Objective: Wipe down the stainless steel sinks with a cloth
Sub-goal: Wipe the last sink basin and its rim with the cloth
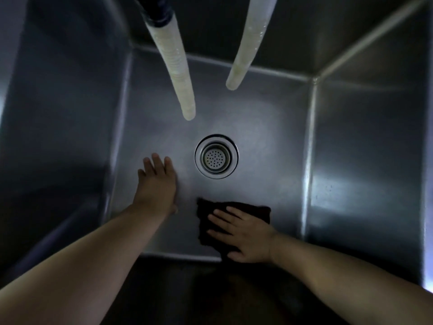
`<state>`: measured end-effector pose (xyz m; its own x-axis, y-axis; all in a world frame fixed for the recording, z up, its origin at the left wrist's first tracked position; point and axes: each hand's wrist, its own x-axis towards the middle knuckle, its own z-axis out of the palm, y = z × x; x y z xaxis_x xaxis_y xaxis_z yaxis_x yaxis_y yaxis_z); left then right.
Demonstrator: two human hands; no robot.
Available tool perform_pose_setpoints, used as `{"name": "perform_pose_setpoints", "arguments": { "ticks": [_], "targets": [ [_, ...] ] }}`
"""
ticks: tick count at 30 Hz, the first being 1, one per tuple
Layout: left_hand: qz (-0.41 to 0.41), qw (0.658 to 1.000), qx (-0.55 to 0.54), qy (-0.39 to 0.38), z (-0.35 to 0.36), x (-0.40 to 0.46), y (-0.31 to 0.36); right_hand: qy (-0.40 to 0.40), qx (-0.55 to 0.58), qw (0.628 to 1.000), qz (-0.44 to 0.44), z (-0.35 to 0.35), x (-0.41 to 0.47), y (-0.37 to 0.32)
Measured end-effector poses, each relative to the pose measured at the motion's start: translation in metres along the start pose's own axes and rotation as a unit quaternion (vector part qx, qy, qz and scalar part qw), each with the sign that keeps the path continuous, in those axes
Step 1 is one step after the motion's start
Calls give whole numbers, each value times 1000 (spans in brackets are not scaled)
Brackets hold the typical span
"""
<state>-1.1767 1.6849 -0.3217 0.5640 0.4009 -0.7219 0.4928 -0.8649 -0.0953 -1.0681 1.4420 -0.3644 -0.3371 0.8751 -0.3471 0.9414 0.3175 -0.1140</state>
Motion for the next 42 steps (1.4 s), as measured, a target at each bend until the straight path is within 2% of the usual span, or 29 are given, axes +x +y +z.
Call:
{"name": "perform_pose_setpoints", "arguments": {
  "ticks": [2,5,11,15,18,23,29,36,39,42],
  "targets": [
    [-2,1000,-2,-3,1,2,0,-1,-10,1000,19,0,-14,23],
    [-2,1000,-13,-14,0,4,-1,8,2,990,138,-5,-19,59],
    [-1,1000,-15,-16,2,6,-4,18,18,933,358,-24,15,144],
    [6,1000,-24,-12,7,8,-7,58,53,899,430,-39,62,177],
    [6,999,-36,-12,7,9,-9,88,62,903,415,-56,110,181],
    [0,999,-51,-19,5,8,-9,94,78,936,330,-85,206,171],
    [-20,997,-71,-16,4,13,-4,85,30,964,249,-117,300,178],
    [-35,997,-71,-7,5,15,-1,87,-2,970,229,-119,292,212],
    [-40,998,-56,-11,5,14,1,66,2,969,240,-110,263,227],
    [-42,998,-51,-15,6,14,2,88,16,963,256,-103,221,236]
  ]
}}
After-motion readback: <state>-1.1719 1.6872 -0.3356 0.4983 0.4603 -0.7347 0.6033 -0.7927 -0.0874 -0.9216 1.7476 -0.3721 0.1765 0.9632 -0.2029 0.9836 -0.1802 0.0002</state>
